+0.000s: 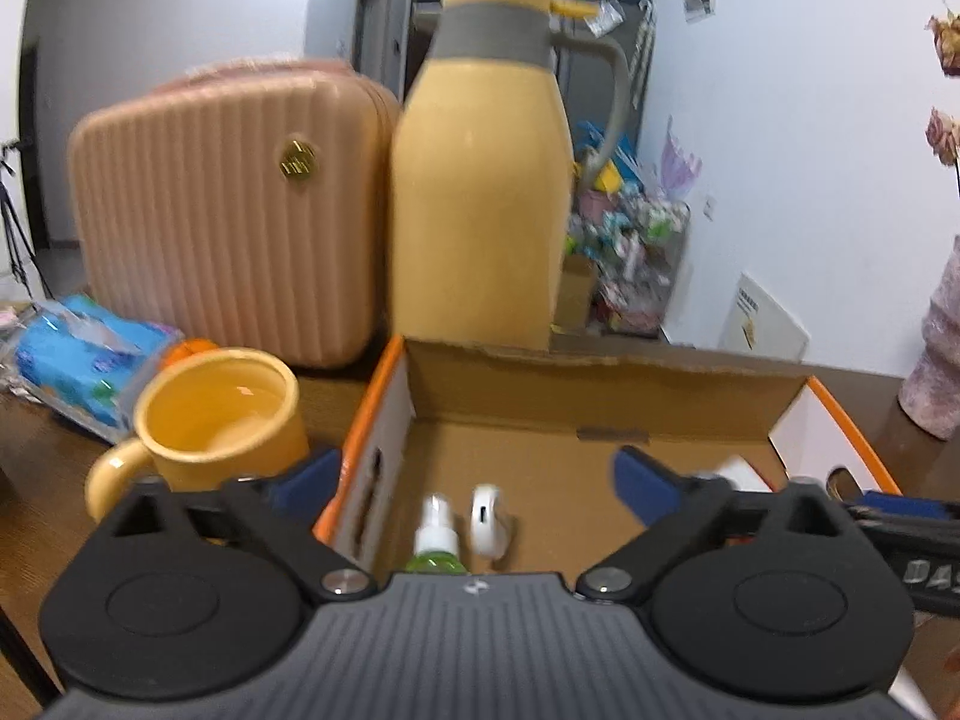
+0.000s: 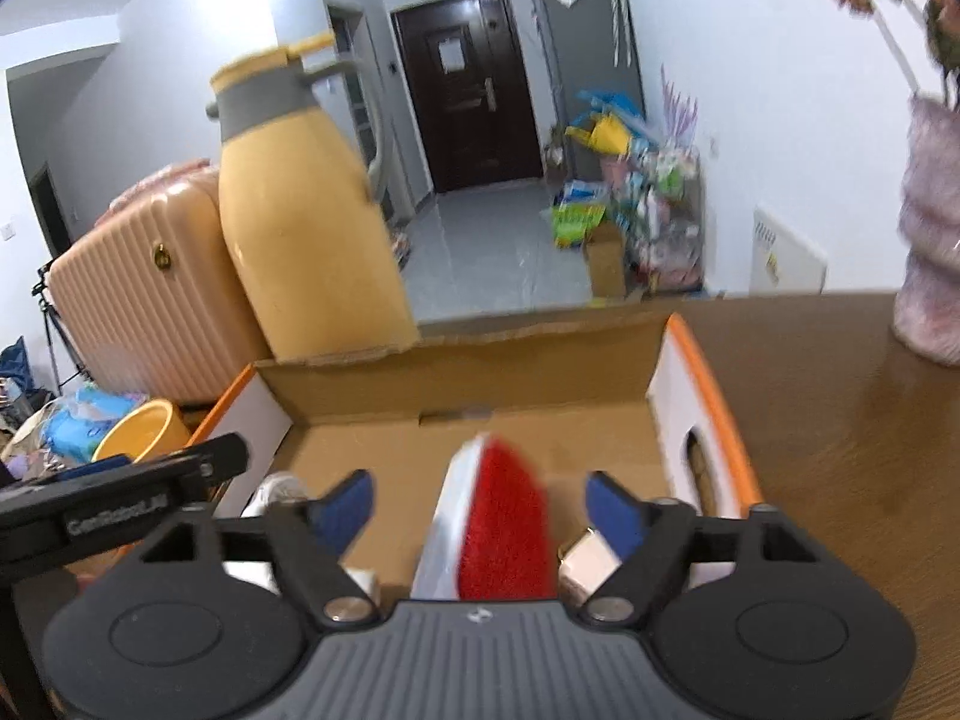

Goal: Organize rigid objects
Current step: 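Carry the white puck and red lint brush over the box and release both, then withdraw both open tools from the box toward the remaining table items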

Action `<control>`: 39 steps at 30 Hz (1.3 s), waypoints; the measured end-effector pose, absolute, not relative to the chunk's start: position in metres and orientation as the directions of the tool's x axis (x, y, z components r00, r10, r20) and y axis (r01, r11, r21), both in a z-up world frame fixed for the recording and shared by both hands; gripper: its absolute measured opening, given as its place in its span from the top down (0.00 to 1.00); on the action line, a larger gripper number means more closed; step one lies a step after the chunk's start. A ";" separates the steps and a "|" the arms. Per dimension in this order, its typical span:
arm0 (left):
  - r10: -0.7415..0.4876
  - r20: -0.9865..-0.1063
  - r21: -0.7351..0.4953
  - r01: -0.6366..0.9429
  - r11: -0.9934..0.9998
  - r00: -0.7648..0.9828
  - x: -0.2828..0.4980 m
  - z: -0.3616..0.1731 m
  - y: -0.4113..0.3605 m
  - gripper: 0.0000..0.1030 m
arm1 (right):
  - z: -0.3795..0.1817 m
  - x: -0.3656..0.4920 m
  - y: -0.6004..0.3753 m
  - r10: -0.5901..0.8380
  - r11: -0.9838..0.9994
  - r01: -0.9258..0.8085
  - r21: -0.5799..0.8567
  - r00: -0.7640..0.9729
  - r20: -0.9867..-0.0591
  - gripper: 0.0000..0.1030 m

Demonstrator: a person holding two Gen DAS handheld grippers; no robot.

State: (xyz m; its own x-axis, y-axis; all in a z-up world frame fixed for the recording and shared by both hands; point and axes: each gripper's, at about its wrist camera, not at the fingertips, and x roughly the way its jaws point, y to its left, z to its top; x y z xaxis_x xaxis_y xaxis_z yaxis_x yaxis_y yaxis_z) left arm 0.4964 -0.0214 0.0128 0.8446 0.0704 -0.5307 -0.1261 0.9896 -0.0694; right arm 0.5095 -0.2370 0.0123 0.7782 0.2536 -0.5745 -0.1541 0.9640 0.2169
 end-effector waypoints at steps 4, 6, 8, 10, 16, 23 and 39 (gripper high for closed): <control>0.085 -0.498 -0.059 -0.131 0.990 0.863 0.489 0.020 -0.021 0.00 | 0.020 0.504 -0.241 0.227 0.972 -0.150 0.180 0.801 -0.554 0.09; 0.085 -0.493 -0.058 -0.130 0.990 0.866 0.488 0.022 -0.021 0.00 | 0.022 0.503 -0.241 0.221 0.974 -0.150 0.172 0.809 -0.545 0.08; 0.091 -0.494 -0.055 -0.135 0.989 0.865 0.487 0.023 -0.021 0.00 | 0.023 0.502 -0.241 0.217 0.975 -0.150 0.165 0.812 -0.542 0.06; 0.094 -0.494 -0.051 -0.137 0.989 0.865 0.487 0.023 -0.022 0.00 | 0.024 0.500 -0.240 0.215 0.976 -0.153 0.157 0.815 -0.538 0.03; 0.093 -0.476 -0.062 -0.139 0.988 0.874 0.478 0.028 -0.021 0.00 | 0.030 0.484 -0.242 0.203 0.979 -0.156 0.134 0.839 -0.505 0.00; 0.081 -0.443 -0.062 -0.120 0.991 0.893 0.458 0.029 -0.021 0.00 | 0.034 0.455 -0.246 0.185 0.982 -0.151 0.109 0.866 -0.464 0.00; 0.084 -0.420 -0.053 -0.117 0.992 0.903 0.395 0.029 -0.009 0.00 | 0.042 0.384 -0.255 0.189 0.980 -0.152 0.127 0.911 -0.366 0.00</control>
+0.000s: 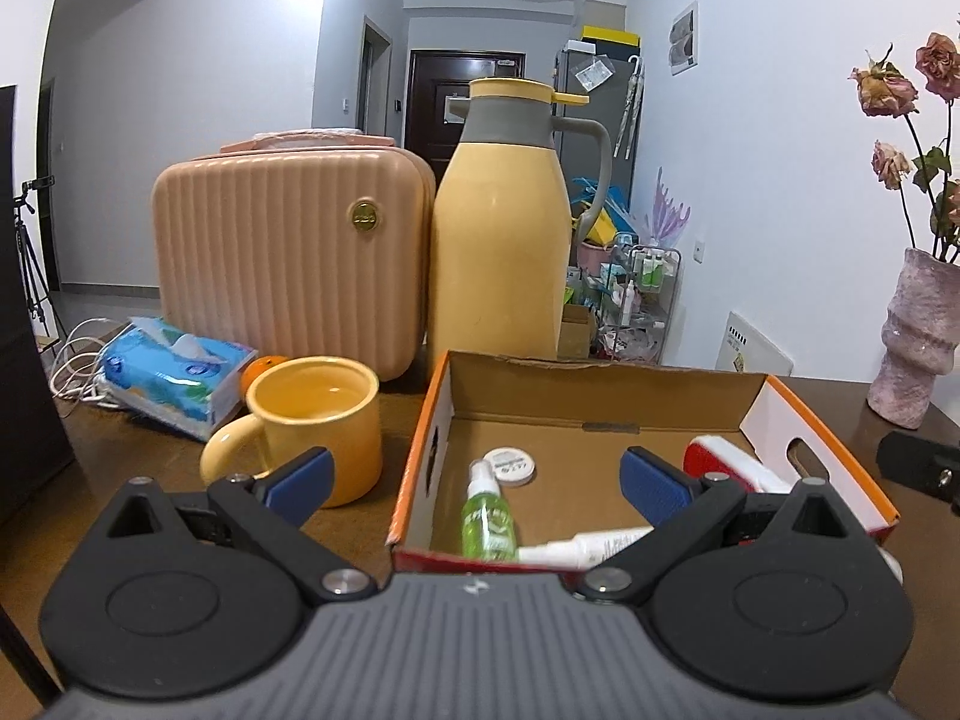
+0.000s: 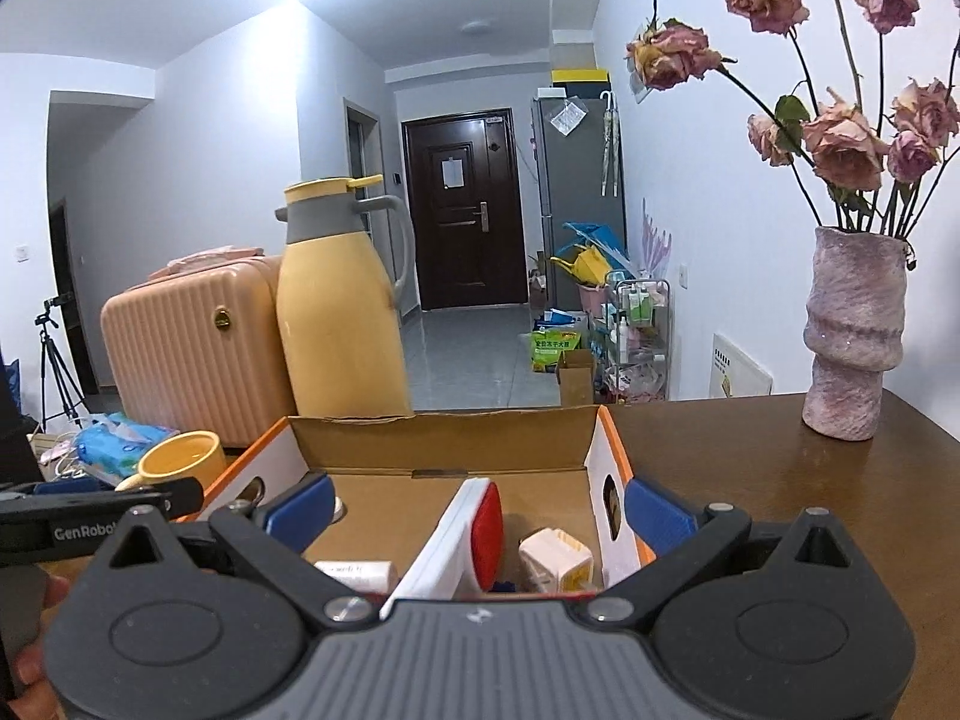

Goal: Organize rigid objects
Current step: 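Withdraw both open tools from the box toward the remaining table items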

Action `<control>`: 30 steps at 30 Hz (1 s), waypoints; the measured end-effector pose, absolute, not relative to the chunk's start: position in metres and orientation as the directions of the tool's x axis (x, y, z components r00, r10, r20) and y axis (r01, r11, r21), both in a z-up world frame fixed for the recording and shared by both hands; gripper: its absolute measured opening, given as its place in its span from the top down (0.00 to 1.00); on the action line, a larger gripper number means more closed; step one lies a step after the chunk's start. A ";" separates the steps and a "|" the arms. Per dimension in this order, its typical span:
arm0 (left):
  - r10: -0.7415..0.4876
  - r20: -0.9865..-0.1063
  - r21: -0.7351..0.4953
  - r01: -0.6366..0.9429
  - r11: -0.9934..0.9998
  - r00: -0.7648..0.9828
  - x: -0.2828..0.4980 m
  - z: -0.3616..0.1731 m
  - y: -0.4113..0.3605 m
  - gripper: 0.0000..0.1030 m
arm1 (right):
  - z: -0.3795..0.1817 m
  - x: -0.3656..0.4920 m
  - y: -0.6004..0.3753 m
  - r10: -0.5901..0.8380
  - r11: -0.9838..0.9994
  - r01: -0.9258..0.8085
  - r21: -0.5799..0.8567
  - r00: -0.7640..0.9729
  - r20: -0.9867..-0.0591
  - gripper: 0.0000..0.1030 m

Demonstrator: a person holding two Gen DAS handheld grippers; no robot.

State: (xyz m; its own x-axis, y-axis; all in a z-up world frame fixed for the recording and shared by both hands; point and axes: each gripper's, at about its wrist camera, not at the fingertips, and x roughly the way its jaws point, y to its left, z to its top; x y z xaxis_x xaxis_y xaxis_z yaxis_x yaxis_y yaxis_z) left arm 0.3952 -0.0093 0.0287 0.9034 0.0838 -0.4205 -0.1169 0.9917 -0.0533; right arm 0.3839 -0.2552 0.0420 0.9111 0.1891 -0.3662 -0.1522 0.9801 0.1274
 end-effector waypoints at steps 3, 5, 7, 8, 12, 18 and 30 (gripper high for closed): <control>0.090 -0.425 -0.052 -0.123 0.991 0.901 0.382 0.028 -0.006 0.00 | 0.042 0.369 -0.257 0.188 0.980 -0.149 0.133 0.915 -0.358 0.00; 0.090 -0.425 -0.056 -0.125 0.991 0.901 0.373 0.027 -0.003 0.00 | 0.042 0.359 -0.258 0.189 0.979 -0.147 0.143 0.916 -0.353 0.00; 0.092 -0.425 -0.056 -0.127 0.990 0.901 0.363 0.027 -0.001 0.00 | 0.042 0.349 -0.259 0.191 0.978 -0.147 0.148 0.918 -0.349 0.00; 0.091 -0.424 -0.056 -0.126 0.990 0.901 0.357 0.027 0.000 0.00 | 0.042 0.344 -0.259 0.190 0.978 -0.146 0.148 0.919 -0.347 0.00; 0.088 -0.422 -0.047 -0.119 0.992 0.902 0.337 0.025 0.002 0.00 | 0.040 0.325 -0.261 0.189 0.978 -0.143 0.154 0.921 -0.340 0.00; 0.069 -0.431 -0.053 -0.101 0.993 0.900 0.306 0.021 0.004 0.00 | 0.033 0.297 -0.257 0.185 0.979 -0.143 0.144 0.919 -0.349 0.00; 0.022 -0.444 -0.055 -0.052 0.997 0.896 0.262 0.015 0.009 0.00 | 0.030 0.250 -0.258 0.153 0.987 -0.129 0.091 0.921 -0.357 0.00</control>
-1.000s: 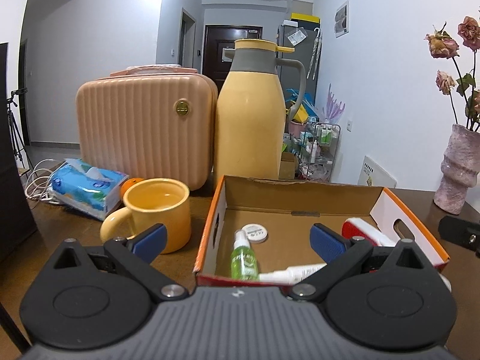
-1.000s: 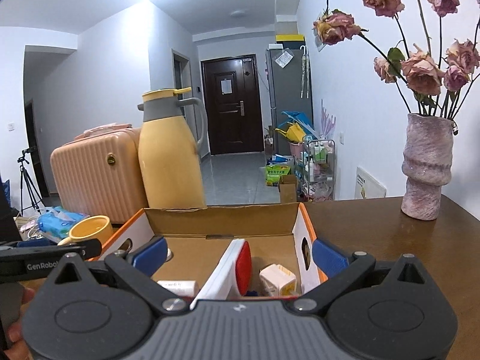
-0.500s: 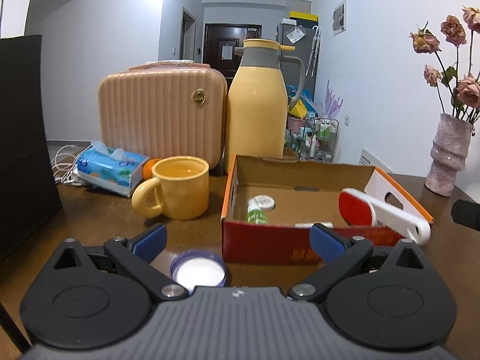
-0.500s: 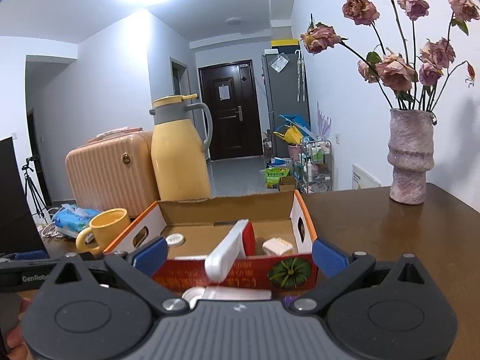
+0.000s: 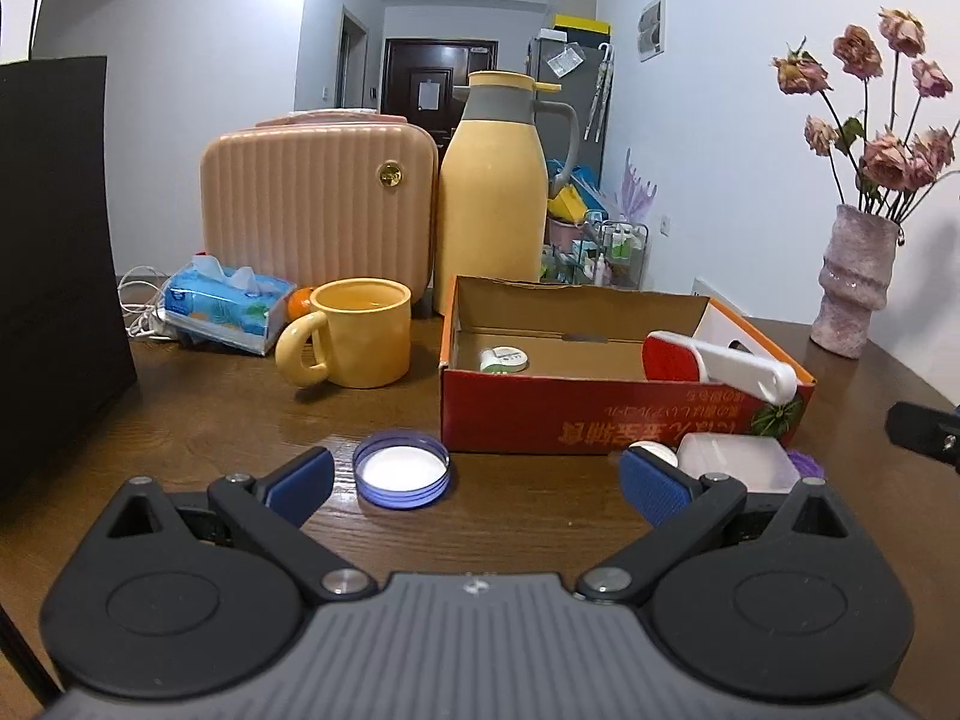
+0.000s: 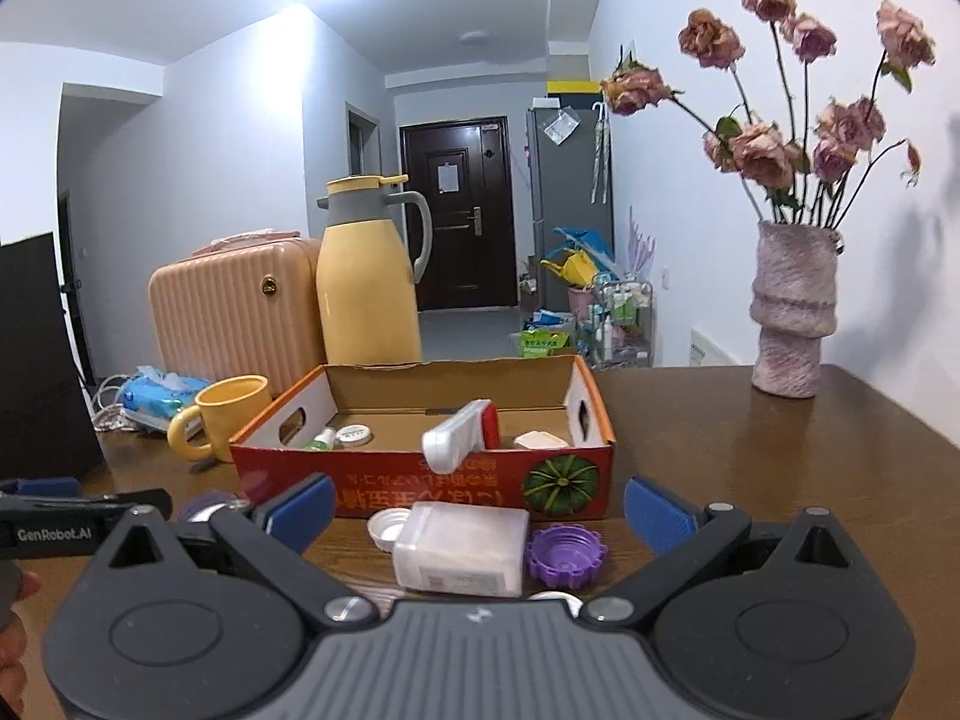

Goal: Organize rigid objects
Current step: 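Withdraw both open tools from the box toward the remaining table items, then grasp the white plastic container with the right tool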

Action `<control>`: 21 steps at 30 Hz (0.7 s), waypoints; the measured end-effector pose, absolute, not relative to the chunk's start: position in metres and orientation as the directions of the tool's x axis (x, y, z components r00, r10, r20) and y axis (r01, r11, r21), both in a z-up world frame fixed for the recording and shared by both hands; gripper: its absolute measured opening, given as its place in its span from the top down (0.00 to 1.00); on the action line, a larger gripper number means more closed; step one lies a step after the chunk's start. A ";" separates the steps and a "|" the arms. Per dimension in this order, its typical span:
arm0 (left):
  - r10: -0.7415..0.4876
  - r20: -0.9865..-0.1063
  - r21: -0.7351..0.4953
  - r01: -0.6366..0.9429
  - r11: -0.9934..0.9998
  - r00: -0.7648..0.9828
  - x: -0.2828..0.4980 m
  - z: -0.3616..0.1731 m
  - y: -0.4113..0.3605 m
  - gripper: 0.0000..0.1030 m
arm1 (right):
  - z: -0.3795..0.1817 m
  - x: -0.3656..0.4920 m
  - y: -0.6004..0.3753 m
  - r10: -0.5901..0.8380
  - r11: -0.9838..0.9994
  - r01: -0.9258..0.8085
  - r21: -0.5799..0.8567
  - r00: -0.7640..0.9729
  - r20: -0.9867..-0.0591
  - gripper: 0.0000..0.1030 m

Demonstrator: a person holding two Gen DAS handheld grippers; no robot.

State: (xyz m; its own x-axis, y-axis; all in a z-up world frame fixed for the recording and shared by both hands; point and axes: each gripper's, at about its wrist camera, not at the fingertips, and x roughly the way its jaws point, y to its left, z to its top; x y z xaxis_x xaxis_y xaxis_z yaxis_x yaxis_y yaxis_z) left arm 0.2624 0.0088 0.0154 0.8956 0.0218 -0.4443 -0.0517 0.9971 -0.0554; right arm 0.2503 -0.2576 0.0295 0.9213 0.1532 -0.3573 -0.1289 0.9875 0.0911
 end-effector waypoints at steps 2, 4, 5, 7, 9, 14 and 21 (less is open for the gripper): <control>0.023 -0.451 -0.055 -0.054 0.997 0.892 0.259 0.012 0.009 0.00 | 0.027 0.248 -0.260 0.151 0.988 -0.125 0.092 0.915 -0.373 0.00; 0.006 -0.470 -0.061 -0.040 0.997 0.883 0.259 0.010 0.010 0.00 | 0.024 0.244 -0.261 0.142 0.990 -0.122 0.074 0.915 -0.378 0.00; 0.012 -0.468 -0.054 -0.043 0.998 0.883 0.258 0.009 0.010 0.00 | 0.023 0.243 -0.261 0.133 0.991 -0.117 0.064 0.915 -0.382 0.00; 0.014 -0.471 -0.054 -0.045 0.998 0.882 0.257 0.006 0.011 0.00 | 0.018 0.242 -0.262 0.132 0.991 -0.117 0.062 0.908 -0.398 0.00; 0.002 -0.487 -0.057 -0.034 0.998 0.873 0.258 0.003 0.011 0.00 | 0.012 0.243 -0.261 0.131 0.991 -0.120 0.052 0.899 -0.418 0.00; 0.005 -0.496 -0.042 -0.030 0.999 0.868 0.258 -0.001 0.013 0.00 | 0.000 0.250 -0.254 0.156 0.988 -0.146 0.059 0.883 -0.442 0.00; 0.019 -0.496 -0.040 -0.045 0.998 0.868 0.268 -0.002 0.026 0.00 | -0.010 0.280 -0.234 0.166 0.985 -0.168 0.037 0.874 -0.456 0.00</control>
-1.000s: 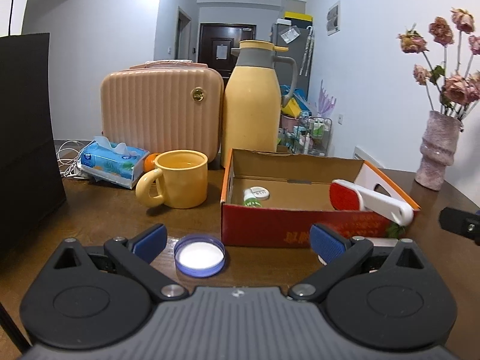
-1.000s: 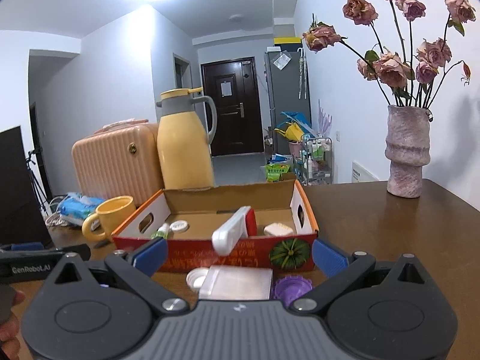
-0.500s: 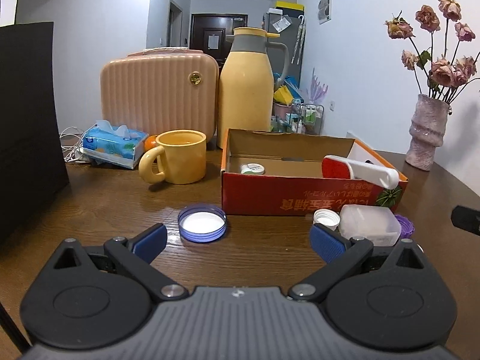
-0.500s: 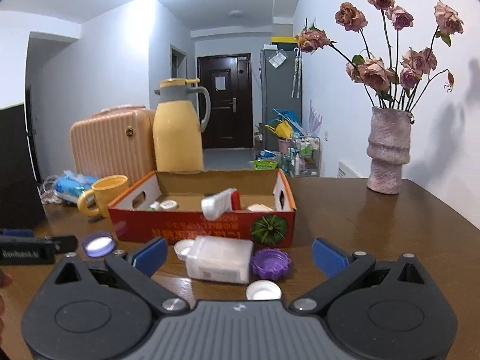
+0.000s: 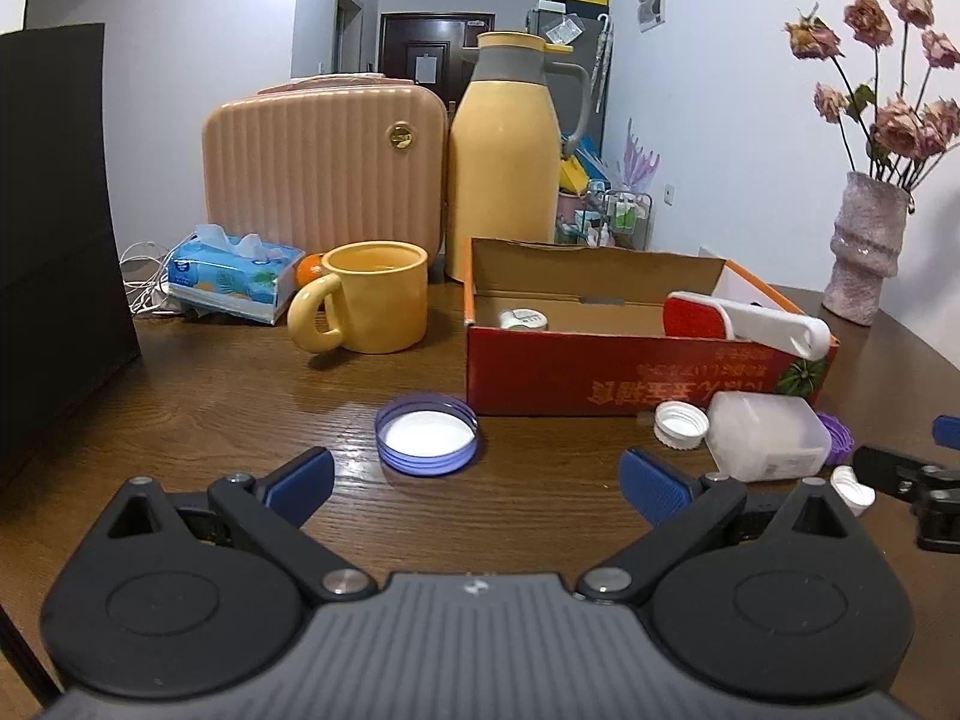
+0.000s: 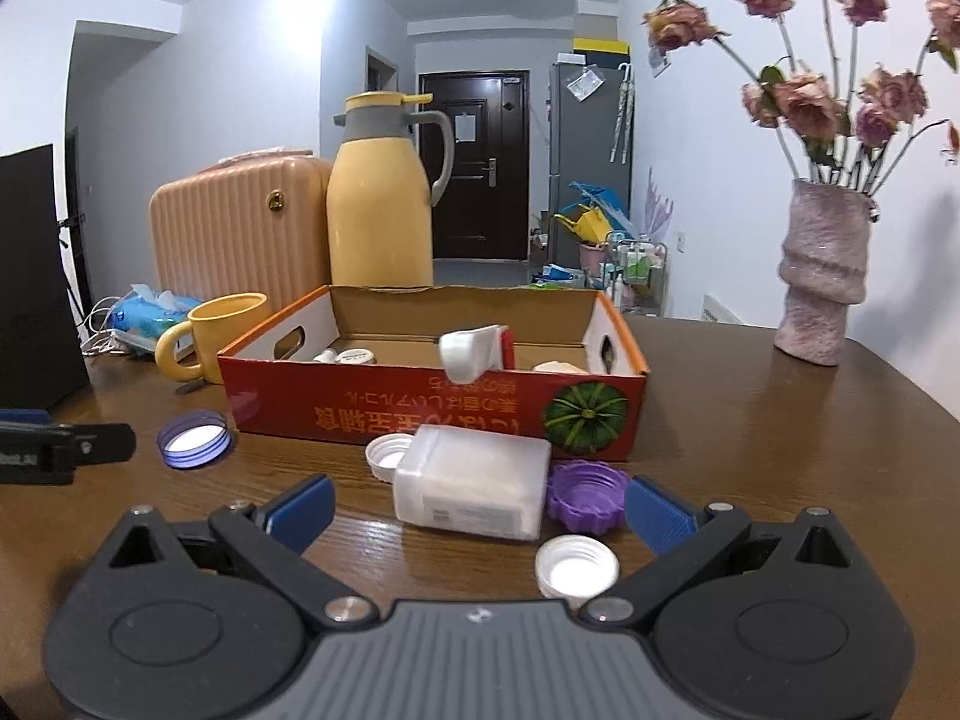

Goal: Organize rigid objects
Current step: 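Grasp the white plastic container with the right tool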

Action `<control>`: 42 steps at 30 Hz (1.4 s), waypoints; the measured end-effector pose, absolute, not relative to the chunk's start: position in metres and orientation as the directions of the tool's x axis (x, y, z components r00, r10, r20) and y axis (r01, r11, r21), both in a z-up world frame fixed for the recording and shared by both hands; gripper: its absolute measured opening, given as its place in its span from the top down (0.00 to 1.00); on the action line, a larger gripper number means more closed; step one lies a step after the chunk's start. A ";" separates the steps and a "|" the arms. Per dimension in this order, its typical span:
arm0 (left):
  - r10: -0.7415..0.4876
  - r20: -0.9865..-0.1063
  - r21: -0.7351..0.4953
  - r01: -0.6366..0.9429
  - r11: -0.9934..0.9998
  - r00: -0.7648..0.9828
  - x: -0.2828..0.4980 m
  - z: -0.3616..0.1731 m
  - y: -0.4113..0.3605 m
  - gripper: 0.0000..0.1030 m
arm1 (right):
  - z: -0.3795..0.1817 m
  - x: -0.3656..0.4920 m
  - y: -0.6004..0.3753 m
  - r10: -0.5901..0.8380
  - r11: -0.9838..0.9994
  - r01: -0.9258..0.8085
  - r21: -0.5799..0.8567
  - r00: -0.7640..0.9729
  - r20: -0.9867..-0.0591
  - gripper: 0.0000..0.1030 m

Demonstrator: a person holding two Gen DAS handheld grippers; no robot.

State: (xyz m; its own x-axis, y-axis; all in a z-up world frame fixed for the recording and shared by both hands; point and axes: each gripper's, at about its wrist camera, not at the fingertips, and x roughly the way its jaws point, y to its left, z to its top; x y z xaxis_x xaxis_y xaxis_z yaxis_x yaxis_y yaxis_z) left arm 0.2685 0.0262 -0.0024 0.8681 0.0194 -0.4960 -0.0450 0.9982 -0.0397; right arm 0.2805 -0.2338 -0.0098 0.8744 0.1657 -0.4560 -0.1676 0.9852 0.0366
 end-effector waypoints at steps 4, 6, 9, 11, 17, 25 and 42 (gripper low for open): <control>0.025 -0.508 -0.049 -0.057 0.997 0.861 0.275 -0.006 0.036 0.00 | -0.018 0.304 -0.220 0.153 0.986 -0.168 0.011 0.864 -0.480 0.00; 0.031 -0.514 -0.048 -0.065 0.997 0.857 0.279 -0.009 0.041 0.00 | -0.022 0.317 -0.215 0.131 0.988 -0.154 -0.005 0.860 -0.494 0.00; 0.034 -0.520 -0.059 -0.076 0.995 0.854 0.282 -0.011 0.048 0.00 | -0.028 0.336 -0.210 0.116 0.990 -0.138 -0.002 0.846 -0.520 0.00; 0.030 -0.527 -0.068 -0.077 0.995 0.850 0.285 -0.013 0.052 0.00 | -0.032 0.348 -0.209 0.102 0.993 -0.120 0.001 0.839 -0.535 0.00; 0.029 -0.543 -0.078 -0.085 0.993 0.839 0.291 -0.018 0.058 0.00 | -0.045 0.371 -0.205 0.082 0.995 -0.095 0.007 0.816 -0.572 0.02; 0.038 -0.560 -0.078 -0.098 0.992 0.828 0.299 -0.022 0.064 0.00 | -0.056 0.384 -0.197 0.068 0.995 -0.099 -0.019 0.800 -0.596 0.18; 0.073 -0.589 -0.067 -0.138 0.988 0.805 0.311 -0.031 0.068 0.00 | -0.041 0.355 -0.218 0.127 0.992 -0.116 0.053 0.846 -0.518 0.20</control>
State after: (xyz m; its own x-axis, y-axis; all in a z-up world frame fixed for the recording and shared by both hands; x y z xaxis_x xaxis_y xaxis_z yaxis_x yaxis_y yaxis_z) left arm 0.3107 0.0684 -0.0313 0.8051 0.0726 -0.5887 -0.1382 0.9881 -0.0672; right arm 0.3552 -0.2178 -0.0411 0.8459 0.1266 -0.5182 -0.1163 0.9918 0.0526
